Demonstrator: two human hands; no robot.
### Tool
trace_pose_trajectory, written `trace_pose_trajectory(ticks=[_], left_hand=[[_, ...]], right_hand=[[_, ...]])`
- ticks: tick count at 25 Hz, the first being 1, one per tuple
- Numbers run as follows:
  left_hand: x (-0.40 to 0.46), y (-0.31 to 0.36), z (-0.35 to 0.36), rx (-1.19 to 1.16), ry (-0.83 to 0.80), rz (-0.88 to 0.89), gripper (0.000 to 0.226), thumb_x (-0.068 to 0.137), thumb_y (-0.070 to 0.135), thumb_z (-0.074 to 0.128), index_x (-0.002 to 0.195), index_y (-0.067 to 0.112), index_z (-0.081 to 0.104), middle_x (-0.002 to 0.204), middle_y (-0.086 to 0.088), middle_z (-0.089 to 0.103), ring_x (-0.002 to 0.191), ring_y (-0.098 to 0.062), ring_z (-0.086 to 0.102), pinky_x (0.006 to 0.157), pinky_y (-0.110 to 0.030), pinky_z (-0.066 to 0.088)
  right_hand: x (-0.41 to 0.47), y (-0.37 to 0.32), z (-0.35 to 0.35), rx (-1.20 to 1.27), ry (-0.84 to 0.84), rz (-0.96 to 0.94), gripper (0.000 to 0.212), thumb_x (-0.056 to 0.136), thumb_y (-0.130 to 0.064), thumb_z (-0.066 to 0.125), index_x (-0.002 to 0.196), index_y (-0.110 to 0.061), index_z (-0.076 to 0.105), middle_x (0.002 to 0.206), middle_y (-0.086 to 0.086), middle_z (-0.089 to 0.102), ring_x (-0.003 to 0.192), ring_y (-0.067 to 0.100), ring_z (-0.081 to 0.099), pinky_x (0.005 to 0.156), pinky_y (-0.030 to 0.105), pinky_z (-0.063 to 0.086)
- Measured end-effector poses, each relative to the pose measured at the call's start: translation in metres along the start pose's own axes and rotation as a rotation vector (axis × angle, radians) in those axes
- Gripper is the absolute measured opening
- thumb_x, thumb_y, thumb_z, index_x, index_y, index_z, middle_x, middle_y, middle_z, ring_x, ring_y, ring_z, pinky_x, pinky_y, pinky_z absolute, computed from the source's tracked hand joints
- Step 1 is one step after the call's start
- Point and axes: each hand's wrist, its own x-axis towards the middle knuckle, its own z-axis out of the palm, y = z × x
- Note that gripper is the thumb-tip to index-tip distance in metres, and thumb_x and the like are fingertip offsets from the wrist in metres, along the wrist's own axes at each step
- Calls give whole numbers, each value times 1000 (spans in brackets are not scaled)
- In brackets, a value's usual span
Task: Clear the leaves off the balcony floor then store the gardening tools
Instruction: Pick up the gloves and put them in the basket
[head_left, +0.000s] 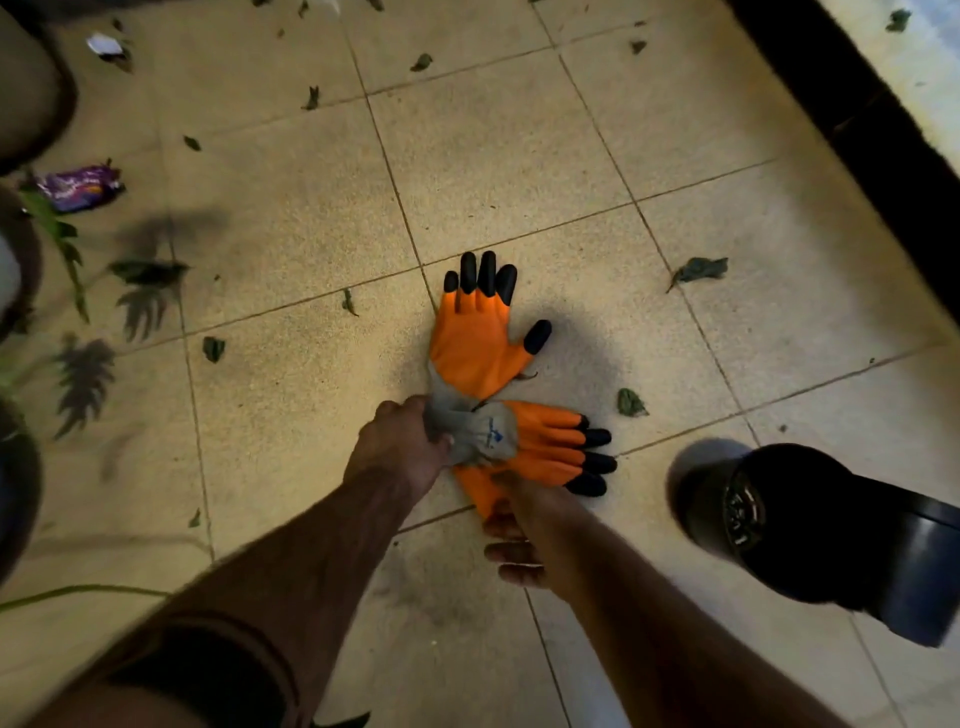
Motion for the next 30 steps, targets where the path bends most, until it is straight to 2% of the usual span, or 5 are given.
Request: trace_pose_trajectory(ticks=[5, 10, 15, 21, 30], left_hand=[[-20, -7, 6, -226, -33, -46, 23, 81, 47, 77, 92, 27, 73, 92, 7, 68, 80, -11, 67, 70, -28, 56], [-35, -6, -4, -601, -490, -119, 26, 84, 45, 74, 96, 22, 77, 80, 10, 71, 78, -10, 63, 72, -30, 49], [2, 3, 8, -353, 135, 42, 15, 93, 33, 68, 106, 26, 71, 104, 4, 67, 97, -15, 64, 76, -28, 52], [37, 30, 41, 103, 143, 7, 67, 80, 54, 73, 136, 29, 47, 140, -7, 39, 127, -32, 38, 98, -45, 45], [18, 15, 11, -297, 215, 9, 24, 95, 35, 62, 114, 21, 61, 107, -1, 64, 94, -24, 63, 78, -38, 56]], right_hand=[[4, 11, 11, 254, -131, 155, 74, 89, -73, 55, 116, -5, 63, 111, 14, 71, 103, 31, 65, 82, 39, 54], [5, 13, 19, 669, -54, -55, 37, 96, -40, 65, 124, -16, 68, 117, 14, 72, 110, 29, 66, 96, 43, 54], [10, 4, -3, 719, 69, -226, 43, 84, -7, 78, 124, -14, 62, 113, 16, 72, 102, 36, 70, 75, 44, 60], [24, 8, -6, 722, 65, -257, 45, 83, 4, 75, 125, -10, 64, 110, 15, 75, 96, 34, 73, 84, 48, 61], [-1, 6, -24, 667, 39, -287, 49, 82, -5, 79, 128, -11, 61, 115, 14, 72, 102, 35, 69, 81, 46, 59]])
